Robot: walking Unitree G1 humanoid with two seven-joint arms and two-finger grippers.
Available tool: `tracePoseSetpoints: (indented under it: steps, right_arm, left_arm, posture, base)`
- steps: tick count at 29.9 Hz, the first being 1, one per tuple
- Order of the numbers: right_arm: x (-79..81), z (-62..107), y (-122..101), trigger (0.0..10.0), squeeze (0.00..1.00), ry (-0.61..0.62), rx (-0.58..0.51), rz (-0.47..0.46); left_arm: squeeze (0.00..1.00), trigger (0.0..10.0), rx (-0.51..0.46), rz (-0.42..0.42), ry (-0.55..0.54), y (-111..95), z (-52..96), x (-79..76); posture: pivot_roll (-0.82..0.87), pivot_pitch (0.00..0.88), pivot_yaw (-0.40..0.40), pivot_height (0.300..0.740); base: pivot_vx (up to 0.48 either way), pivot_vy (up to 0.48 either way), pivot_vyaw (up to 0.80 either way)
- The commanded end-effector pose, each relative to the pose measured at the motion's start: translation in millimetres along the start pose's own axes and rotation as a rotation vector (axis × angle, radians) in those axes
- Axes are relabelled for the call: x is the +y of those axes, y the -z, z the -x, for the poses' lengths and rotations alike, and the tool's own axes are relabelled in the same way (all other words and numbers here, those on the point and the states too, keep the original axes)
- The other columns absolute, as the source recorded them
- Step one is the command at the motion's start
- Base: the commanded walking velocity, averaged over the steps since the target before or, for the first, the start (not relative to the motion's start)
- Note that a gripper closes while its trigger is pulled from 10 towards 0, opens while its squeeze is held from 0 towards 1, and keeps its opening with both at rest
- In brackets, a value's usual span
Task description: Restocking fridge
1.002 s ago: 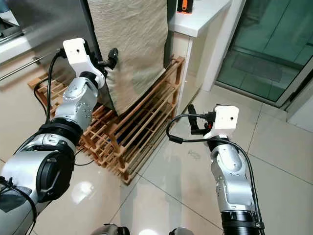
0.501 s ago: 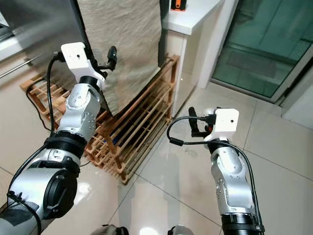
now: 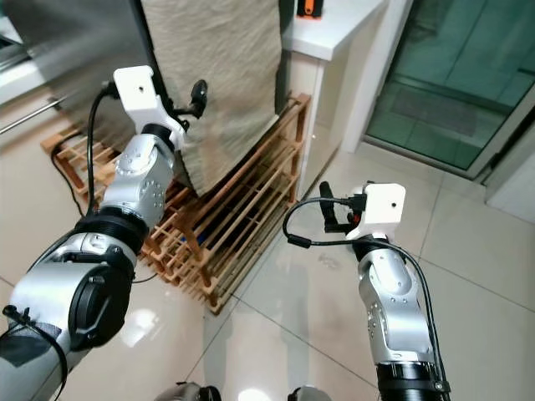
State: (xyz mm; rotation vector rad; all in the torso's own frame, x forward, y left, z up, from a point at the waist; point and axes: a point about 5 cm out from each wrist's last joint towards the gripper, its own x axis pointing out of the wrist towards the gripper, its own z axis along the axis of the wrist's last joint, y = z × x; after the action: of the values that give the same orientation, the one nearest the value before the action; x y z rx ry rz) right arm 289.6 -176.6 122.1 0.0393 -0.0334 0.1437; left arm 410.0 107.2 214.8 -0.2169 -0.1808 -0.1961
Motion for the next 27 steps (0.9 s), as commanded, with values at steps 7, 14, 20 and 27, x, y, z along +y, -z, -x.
tracePoseSetpoints:
  steps: [7, 14, 20, 27]
  right_arm:
    - [-1.5, 3.4, -2, 10.0, 0.0, -0.029, 0.013, 0.015]
    - [7.7, 4.5, 2, 10.0, 0.0, -0.117, 0.053, 0.011]
    - [20.7, 10.7, 12, 10.0, 0.0, -0.213, 0.115, 0.022]
    - [17.8, 13.4, 10, 10.0, 0.0, -0.199, 0.12, 0.043]
  left_arm:
    - [0.0, 10.0, 0.026, 0.037, 0.326, 0, -6.6, -57.8]
    - [0.0, 10.0, 0.012, 0.154, 0.606, 1, 1.3, -117.3]
    - [0.0, 10.0, -0.032, 0.303, 0.984, -9, 33.5, -220.2]
    - [0.0, 10.0, -0.059, 0.295, 0.898, -10, 25.0, -194.0]
  posture:
    - [-0.28, 0.062, 0.048, 0.74]
    - [-0.26, 0.059, 0.032, 0.74]
    - [-0.27, 0.051, 0.016, 0.74]
    - [-0.28, 0.054, 0.023, 0.74]
  base:
    - [0.0, 0.0, 0.0]
    - [0.0, 0.0, 0.0]
    - [0.0, 0.0, 0.0]
    - [0.0, 0.0, 0.0]
